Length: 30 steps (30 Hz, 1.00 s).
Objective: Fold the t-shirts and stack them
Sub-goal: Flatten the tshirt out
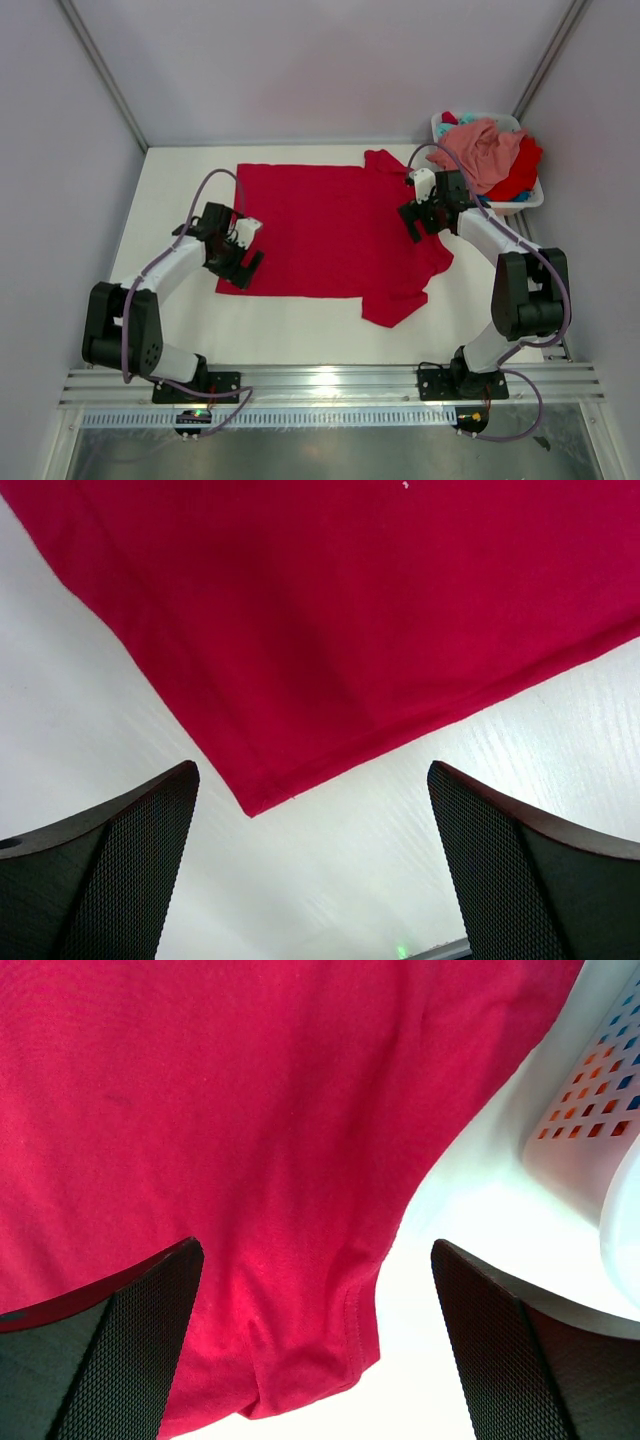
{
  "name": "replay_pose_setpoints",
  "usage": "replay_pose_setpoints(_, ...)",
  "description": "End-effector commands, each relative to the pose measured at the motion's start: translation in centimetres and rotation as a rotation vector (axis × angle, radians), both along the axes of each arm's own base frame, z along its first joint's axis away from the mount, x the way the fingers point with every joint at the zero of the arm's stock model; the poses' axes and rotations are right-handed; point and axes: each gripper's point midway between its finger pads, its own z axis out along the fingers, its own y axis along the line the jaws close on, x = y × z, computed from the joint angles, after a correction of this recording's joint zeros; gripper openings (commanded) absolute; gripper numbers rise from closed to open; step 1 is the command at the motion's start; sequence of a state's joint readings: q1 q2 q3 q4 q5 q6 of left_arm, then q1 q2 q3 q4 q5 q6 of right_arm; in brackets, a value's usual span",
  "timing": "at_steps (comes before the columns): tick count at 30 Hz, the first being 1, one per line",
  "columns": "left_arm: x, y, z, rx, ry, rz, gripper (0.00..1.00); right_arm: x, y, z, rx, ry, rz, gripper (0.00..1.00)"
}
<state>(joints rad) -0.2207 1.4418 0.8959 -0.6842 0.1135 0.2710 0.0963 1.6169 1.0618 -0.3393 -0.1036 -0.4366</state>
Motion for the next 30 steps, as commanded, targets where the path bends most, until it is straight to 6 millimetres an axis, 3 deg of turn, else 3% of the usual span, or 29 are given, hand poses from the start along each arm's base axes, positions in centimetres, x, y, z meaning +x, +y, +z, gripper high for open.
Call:
replay_pose_setpoints(1,0.7,-1.2,-0.4,-0.053,-0.019,-0.074,0.98,0.4,0.5,1.7,0.023,-0.044,-0.002,0.99)
replay_pose_setpoints(7,0.5,-2.0,-1.7,-0.092,-0.002,-0.14,0.98,0.3,0.5,1.1,0.025,-0.029,-0.006,0.99)
replay_pose_setpoints(15,1.4,-3.3,-1.2,-0.153,-0.068,-0.187,0.98,0.3,0.6,0.8,0.029,-0.025,-0.006,0.99)
replay_pose_setpoints(23,-0.2,-2.1,-2.9,-0.098,0.013,-0.188,0.98,0.3,0.4,0.7,0.02,-0.025,-0.003,0.99)
replay_pose_setpoints(30,-1.0,-2.0,-2.9,-0.092,0.059,-0.201,0.98,0.6,0.6,1.4,0.027,-0.036,0.005,0.99)
